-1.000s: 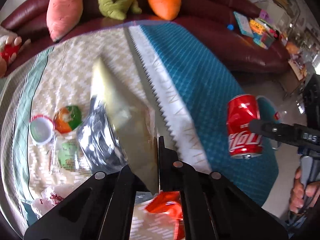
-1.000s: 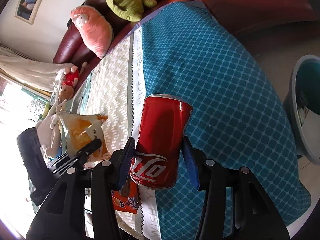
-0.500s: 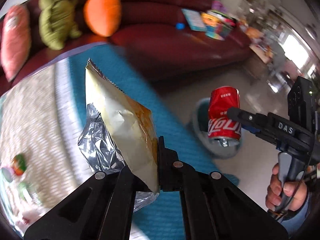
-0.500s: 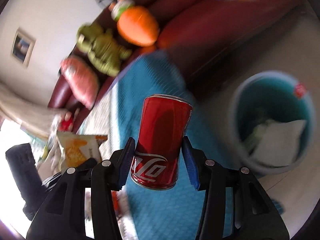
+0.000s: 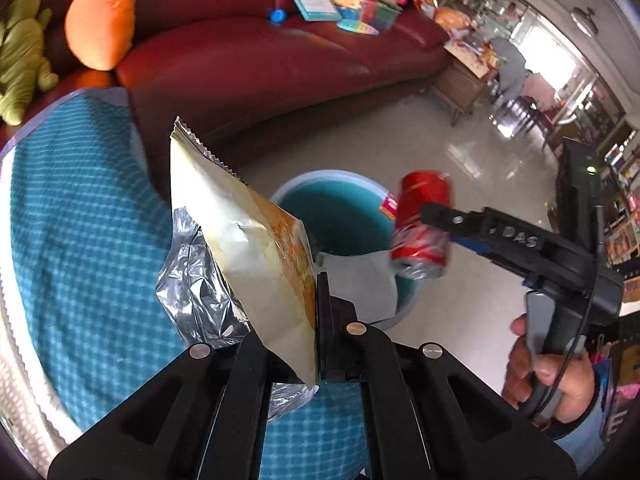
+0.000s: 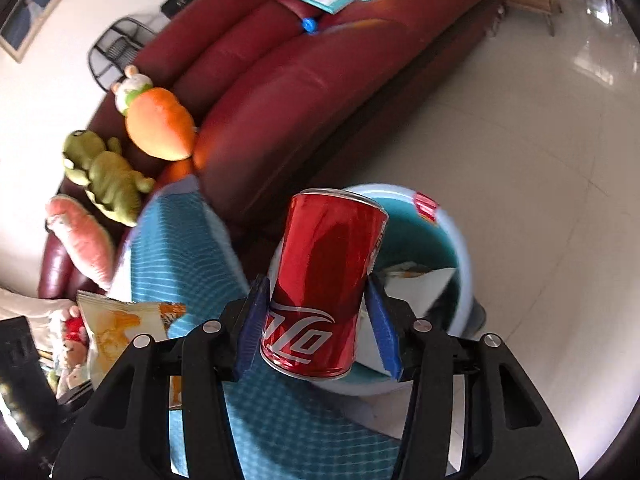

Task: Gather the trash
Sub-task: 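Carry the snack bag and can over the teal bin and release both, then move both open tools back over the table toward the remaining trash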

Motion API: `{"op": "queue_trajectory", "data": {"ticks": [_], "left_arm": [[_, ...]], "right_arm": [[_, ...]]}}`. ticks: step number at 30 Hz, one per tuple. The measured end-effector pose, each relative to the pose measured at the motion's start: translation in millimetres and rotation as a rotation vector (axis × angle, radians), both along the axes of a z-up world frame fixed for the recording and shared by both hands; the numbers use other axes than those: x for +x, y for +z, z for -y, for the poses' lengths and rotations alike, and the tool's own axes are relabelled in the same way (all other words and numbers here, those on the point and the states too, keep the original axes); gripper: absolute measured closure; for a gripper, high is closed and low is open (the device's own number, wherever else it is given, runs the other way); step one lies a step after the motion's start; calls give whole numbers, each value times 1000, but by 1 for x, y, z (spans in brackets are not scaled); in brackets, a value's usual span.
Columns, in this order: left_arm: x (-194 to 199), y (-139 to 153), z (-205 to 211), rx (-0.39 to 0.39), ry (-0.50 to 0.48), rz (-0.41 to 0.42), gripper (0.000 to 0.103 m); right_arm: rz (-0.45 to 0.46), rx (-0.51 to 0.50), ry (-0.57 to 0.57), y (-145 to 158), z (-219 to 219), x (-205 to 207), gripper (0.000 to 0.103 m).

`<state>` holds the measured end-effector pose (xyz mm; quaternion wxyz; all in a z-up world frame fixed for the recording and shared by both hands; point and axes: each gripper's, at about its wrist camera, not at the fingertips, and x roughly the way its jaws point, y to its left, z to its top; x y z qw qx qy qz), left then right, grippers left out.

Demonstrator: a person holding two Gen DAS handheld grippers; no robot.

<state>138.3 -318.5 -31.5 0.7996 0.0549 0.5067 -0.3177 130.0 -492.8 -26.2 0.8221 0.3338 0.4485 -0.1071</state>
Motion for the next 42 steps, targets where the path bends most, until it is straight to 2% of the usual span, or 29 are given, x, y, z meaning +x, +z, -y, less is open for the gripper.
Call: {"op": "queue_trajectory", "data": {"ticks": [3, 12, 29, 31, 33, 34, 36, 42], "left_arm": [[3, -7, 15, 1, -12, -16, 101], [6, -24, 46, 3, -33, -50, 101], [27, -60, 83, 9, -54, -94, 99], [31, -63, 88, 29, -44, -93, 87], [34, -64, 89, 38, -33, -95, 30], [35, -63, 85, 34, -15, -74, 22], [35, -59, 80, 32, 6, -37, 17], [35, -56, 68, 44, 10, -48, 14]], "right_arm": [[-28, 3, 2, -12, 6, 3, 46], [-41, -7, -3, -15, 12, -4, 38], [-107, -98, -23, -15, 19, -11, 35], [-113, -102, -25, -15, 19, -11, 35], [-117, -107, -26, -14, 18, -10, 35], [-118, -108, -26, -13, 17, -9, 35], [-117, -114, -25, -12, 16, -8, 35], [-118, -121, -22, -8, 12, -6, 33]]}}
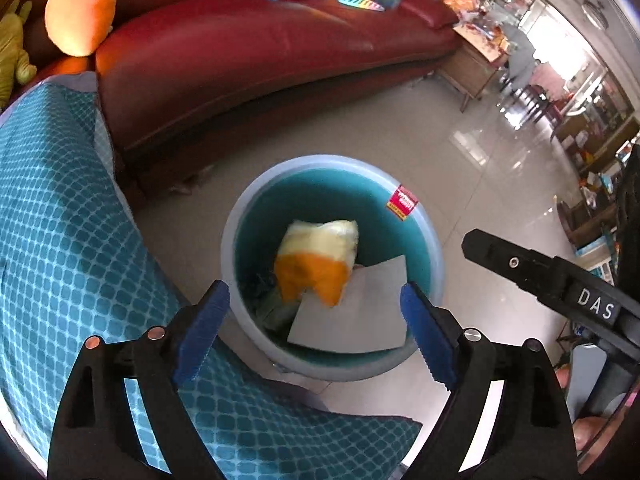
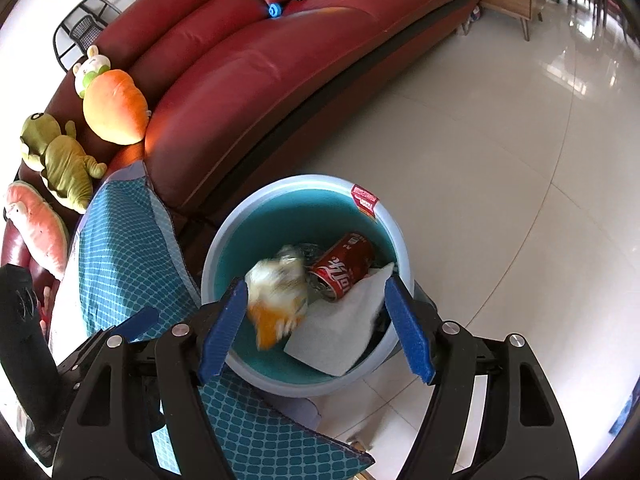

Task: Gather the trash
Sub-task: 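Move both open tools back over the table toward the remaining trash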

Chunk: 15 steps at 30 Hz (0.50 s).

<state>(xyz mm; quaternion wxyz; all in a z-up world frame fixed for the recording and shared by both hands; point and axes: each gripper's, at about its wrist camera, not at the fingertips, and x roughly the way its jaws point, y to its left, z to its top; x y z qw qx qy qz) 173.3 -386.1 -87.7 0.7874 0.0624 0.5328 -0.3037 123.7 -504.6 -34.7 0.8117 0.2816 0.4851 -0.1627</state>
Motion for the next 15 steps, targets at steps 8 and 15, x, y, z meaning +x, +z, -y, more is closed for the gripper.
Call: {"op": "queue_trajectory", "data": {"ticks": [8, 15], "left_arm": [[-12, 4, -38, 8, 38, -4, 12], [-24, 17, -70, 12, 78, 9, 12]], "right_arm": [[-15, -6, 9, 8, -12, -2, 28], [-18, -4, 45, 17, -35, -4, 27]]}}
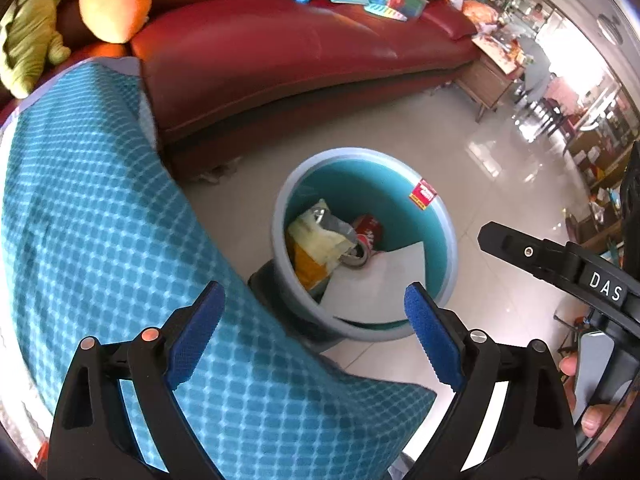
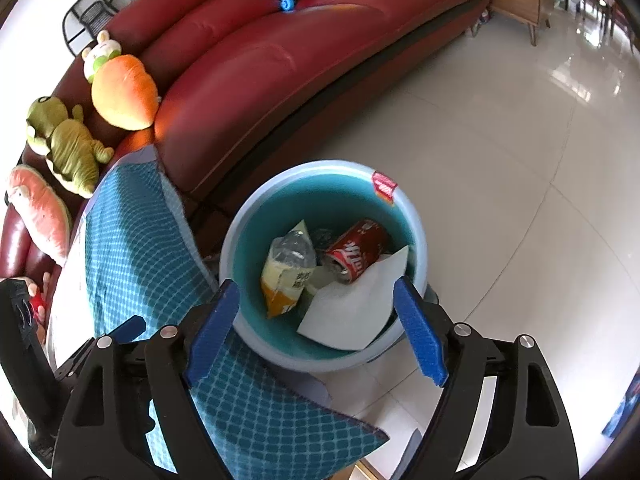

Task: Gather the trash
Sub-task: 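Move both open tools back over the table toward the remaining trash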

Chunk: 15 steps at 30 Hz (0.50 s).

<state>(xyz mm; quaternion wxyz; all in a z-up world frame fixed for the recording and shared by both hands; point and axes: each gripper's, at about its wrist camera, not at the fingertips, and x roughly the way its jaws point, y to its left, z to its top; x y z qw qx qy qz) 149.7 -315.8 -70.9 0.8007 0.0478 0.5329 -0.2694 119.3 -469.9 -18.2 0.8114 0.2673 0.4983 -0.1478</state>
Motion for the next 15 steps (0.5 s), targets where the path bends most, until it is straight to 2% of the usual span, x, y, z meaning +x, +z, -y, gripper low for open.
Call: {"op": "queue_trajectory", "data": {"ticks": [15], "left_arm": [[-25, 35, -96, -25, 109, 55, 10]], "right_arm": [[37, -6, 147, 32, -91, 3, 27]]}}
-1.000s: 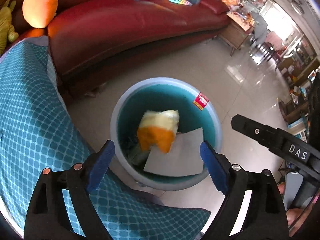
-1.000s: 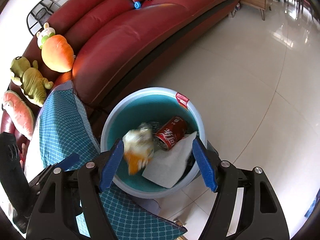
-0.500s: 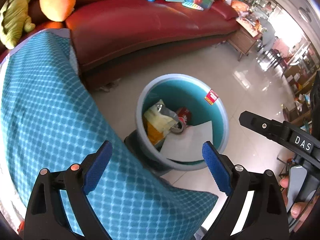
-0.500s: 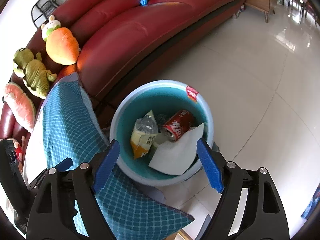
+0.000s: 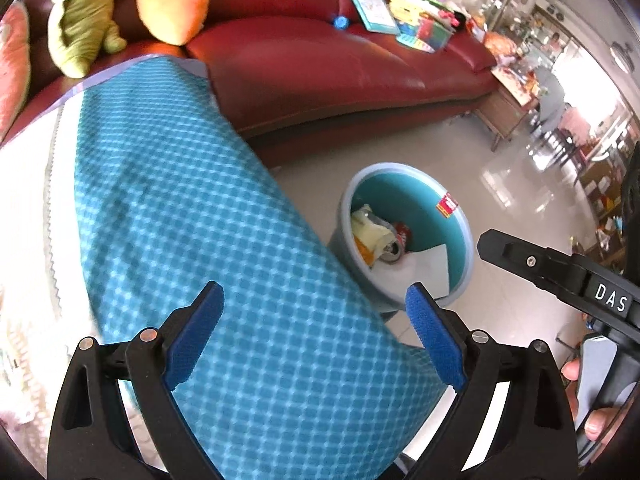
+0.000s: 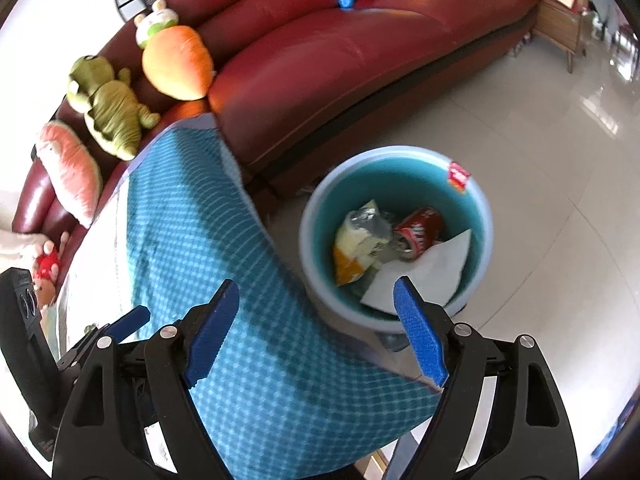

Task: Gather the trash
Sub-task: 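Move both open tools back over the table toward the remaining trash, then grasp the blue-white wrapper with the left tool while the right tool grasps the clear plastic bag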

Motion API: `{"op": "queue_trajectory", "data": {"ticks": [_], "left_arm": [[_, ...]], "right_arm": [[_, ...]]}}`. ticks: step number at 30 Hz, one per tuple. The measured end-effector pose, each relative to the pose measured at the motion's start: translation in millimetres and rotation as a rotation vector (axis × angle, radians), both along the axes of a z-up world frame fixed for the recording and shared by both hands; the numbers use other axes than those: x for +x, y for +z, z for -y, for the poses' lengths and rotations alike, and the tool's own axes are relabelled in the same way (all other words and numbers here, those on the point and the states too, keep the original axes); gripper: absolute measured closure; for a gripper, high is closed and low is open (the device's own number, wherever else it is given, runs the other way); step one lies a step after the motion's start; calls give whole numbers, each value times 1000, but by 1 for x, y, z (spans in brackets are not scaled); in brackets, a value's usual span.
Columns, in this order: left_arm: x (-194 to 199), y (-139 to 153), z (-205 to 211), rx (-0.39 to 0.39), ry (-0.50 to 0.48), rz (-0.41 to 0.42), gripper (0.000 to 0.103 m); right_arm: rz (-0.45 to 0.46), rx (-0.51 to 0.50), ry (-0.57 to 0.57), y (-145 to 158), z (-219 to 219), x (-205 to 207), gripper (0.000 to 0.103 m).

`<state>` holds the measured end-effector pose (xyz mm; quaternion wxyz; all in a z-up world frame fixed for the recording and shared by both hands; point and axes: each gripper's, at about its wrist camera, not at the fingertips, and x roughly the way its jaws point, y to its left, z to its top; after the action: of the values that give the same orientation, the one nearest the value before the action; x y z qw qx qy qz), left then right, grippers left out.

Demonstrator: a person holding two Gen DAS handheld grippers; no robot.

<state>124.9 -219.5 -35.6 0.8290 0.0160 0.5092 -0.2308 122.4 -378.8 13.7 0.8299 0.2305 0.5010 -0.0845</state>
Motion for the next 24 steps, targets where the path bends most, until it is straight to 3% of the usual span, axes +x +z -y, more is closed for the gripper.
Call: {"op": "queue_trajectory", "data": {"ticks": [15, 24], "left_arm": [[-27, 24, -106, -60, 139, 29, 9], [-49, 26, -204, -63, 286, 38, 9]], "right_arm": [[-15, -18, 175, 17, -100, 3, 27], [-59, -11, 336, 12, -181, 8, 27]]}}
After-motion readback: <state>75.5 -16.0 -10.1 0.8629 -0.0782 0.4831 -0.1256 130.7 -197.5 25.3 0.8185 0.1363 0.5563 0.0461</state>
